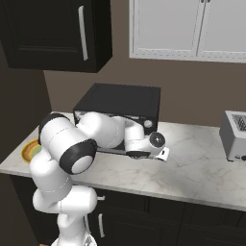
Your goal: Pick up the bagel from the plate, place it on the toaster oven rack, close the door, and set the timer.
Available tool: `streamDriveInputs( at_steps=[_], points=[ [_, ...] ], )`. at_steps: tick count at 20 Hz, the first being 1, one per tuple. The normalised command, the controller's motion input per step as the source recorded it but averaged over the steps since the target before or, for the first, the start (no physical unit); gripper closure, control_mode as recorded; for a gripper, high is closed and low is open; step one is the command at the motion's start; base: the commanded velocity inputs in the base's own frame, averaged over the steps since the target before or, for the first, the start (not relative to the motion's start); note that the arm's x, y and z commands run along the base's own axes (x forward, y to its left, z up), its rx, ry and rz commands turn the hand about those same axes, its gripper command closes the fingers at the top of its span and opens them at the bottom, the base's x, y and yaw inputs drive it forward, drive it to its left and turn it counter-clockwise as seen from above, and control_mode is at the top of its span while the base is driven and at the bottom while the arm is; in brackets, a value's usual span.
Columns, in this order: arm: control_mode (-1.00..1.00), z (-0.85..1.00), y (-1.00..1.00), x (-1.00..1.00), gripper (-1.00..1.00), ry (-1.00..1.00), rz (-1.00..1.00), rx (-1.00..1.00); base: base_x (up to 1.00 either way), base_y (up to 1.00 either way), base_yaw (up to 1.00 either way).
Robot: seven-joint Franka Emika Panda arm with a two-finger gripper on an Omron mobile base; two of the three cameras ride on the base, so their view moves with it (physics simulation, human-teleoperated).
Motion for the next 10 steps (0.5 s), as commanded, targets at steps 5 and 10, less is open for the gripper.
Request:
streamDriveInputs(
  at_steps=[5,10],
  points=[
    [-1.00,0.00,-0.15,0.14,-1.00,0.00,0.00,0.03,0.00,0.00,0.00],
    [-1.00,0.00,-0.23,0.23,1.00,0.00,0.00,0.07,0.00,0.00,0.00]
  ],
)
